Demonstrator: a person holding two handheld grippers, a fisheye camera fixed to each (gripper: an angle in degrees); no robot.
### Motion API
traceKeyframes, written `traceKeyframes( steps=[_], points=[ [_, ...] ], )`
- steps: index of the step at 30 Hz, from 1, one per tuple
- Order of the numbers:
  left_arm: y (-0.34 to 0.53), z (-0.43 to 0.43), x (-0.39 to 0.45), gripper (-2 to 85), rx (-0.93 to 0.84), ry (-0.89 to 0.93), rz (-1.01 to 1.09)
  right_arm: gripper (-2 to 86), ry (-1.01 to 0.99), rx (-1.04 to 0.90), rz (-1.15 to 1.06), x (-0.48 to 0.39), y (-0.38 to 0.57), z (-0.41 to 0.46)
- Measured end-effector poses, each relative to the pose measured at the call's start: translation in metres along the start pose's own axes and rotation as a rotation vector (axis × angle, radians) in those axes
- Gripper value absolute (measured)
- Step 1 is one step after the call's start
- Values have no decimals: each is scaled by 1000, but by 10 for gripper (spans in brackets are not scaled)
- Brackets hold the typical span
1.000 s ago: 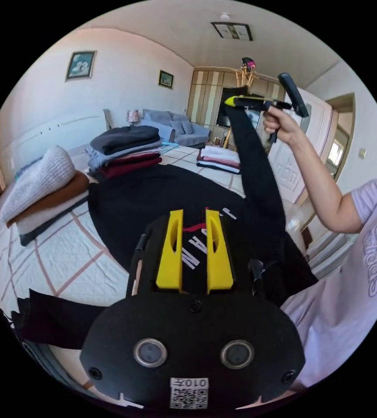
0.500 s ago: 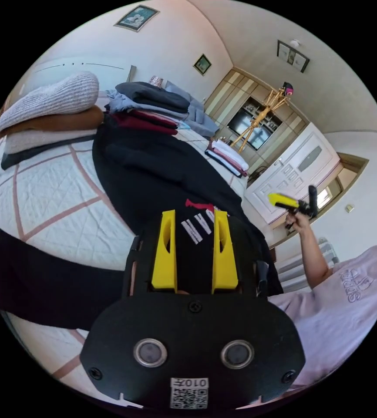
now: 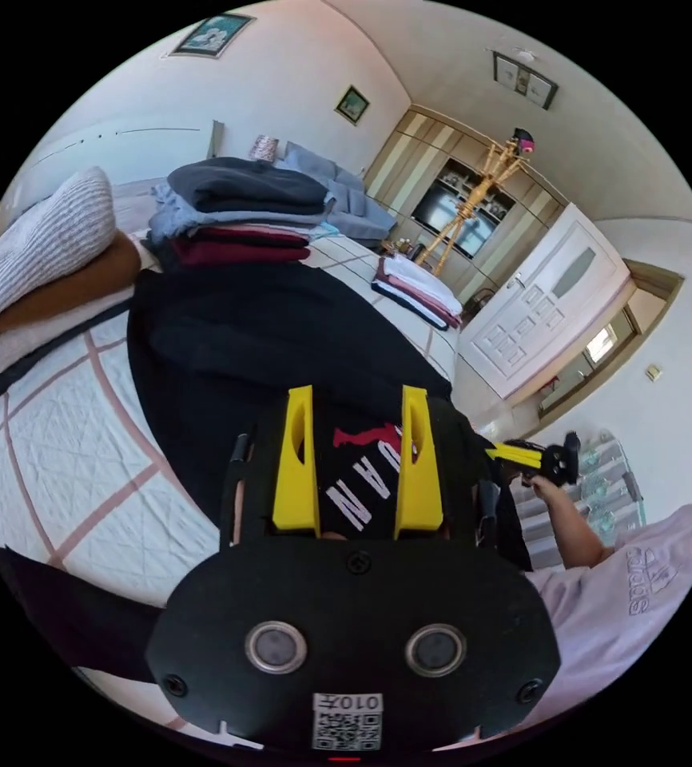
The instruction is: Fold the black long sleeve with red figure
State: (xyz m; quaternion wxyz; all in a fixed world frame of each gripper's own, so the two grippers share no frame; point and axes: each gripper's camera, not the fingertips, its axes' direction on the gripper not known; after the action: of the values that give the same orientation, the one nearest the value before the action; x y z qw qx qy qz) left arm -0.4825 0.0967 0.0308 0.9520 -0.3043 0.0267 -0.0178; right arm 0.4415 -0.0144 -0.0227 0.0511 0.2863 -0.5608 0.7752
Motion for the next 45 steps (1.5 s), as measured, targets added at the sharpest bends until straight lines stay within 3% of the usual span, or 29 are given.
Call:
traceKeyframes(
  steps=[5,14,22,26,32,37,39,41,45],
  points=[
    [-30,8,-44,152,11,-48,-125,14,153,42,47,-19,19,-13],
    [-102,50,-58,142,-117,-171,-235,13,85,4,135,-27,30,26],
    [-138,133,-45,95,-337,-502,-297,12,64,44,150,-28,41,39],
    [-139,138,-35,52,-328,-642,-316,12,73,61,145,-28,49,48],
    [-131,77,-26,15,-25,-390,-274,12,34,91,173,-20,63,57],
    [-133,-25,15,13,460,26,172,13,42,99,180,-14,71,57],
    [-121,-41,-3,16,519,151,182,13,47,102,183,-14,74,56],
    [-107,-39,-39,23,497,273,128,13,41,100,184,-14,79,56],
    [-51,3,-136,53,140,238,-320,13,26,52,143,-17,83,63]
  ],
)
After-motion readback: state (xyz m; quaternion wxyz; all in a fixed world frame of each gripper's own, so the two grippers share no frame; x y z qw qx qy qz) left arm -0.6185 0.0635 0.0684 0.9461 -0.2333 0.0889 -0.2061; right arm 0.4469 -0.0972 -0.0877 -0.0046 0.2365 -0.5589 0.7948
